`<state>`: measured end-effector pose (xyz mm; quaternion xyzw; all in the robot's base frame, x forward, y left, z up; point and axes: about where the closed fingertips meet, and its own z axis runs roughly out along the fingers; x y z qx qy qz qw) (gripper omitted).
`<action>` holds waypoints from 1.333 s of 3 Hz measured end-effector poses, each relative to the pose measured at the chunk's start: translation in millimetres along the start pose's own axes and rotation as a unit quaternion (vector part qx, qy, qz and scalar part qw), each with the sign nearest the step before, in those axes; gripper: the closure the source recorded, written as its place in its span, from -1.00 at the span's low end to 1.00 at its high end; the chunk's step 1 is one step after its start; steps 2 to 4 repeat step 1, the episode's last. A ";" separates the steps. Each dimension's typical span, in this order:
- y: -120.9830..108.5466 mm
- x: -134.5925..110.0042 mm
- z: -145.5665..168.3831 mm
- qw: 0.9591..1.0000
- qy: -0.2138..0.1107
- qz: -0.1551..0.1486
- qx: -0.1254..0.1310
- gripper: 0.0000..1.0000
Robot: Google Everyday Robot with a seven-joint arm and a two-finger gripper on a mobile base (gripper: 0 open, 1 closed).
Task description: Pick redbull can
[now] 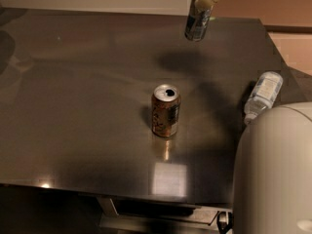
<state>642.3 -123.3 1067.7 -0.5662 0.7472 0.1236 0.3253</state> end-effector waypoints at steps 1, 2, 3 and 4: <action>-8.5 -7.1 3.5 1.000 -0.013 0.000 0.013 1.00; -8.5 -7.1 3.5 1.000 -0.013 0.000 0.013 1.00; -8.5 -7.1 3.5 1.000 -0.013 0.000 0.013 1.00; -8.5 -7.1 3.5 1.000 -0.013 0.000 0.013 1.00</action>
Offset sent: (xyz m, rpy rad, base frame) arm 0.0000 0.0000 0.0000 0.0000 0.0000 0.0000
